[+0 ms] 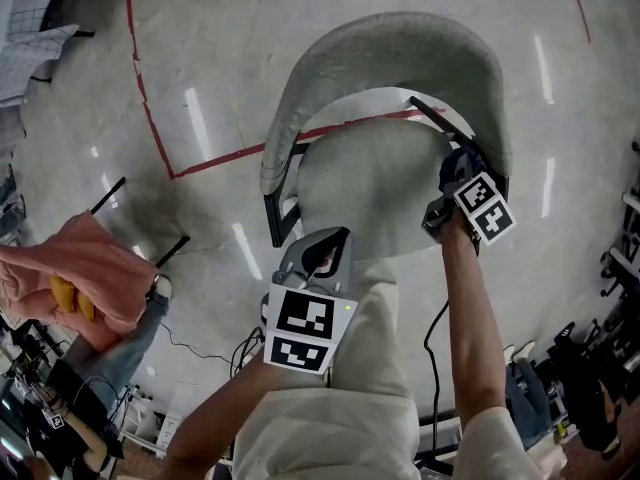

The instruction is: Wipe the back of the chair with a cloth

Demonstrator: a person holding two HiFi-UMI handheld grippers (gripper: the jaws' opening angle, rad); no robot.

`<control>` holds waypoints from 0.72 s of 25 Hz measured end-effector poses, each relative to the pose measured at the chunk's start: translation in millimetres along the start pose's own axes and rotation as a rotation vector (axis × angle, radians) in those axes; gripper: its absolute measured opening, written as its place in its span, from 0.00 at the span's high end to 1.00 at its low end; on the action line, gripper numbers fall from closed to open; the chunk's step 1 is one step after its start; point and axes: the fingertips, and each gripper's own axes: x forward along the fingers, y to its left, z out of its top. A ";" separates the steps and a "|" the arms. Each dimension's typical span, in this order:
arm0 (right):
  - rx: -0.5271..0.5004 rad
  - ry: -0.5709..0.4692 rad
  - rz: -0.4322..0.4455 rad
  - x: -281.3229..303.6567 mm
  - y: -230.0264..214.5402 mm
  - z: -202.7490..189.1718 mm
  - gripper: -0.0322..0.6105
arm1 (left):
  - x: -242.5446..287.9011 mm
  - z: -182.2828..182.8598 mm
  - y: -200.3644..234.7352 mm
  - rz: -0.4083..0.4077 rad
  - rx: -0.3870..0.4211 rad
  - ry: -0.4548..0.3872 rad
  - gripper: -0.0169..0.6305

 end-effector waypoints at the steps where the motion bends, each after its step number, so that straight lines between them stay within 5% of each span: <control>1: -0.017 0.002 -0.003 3.6 1.5 1.4 0.83 | 0.8 1.5 0.8 0.002 -0.004 0.000 0.97; 12: -0.114 -0.009 0.013 24.2 25.7 28.9 0.83 | 5.7 15.9 17.2 0.023 -0.053 -0.018 0.97; 18: -0.246 -0.008 0.065 31.8 51.3 36.9 0.83 | 9.8 24.3 22.9 0.028 -0.074 -0.028 0.97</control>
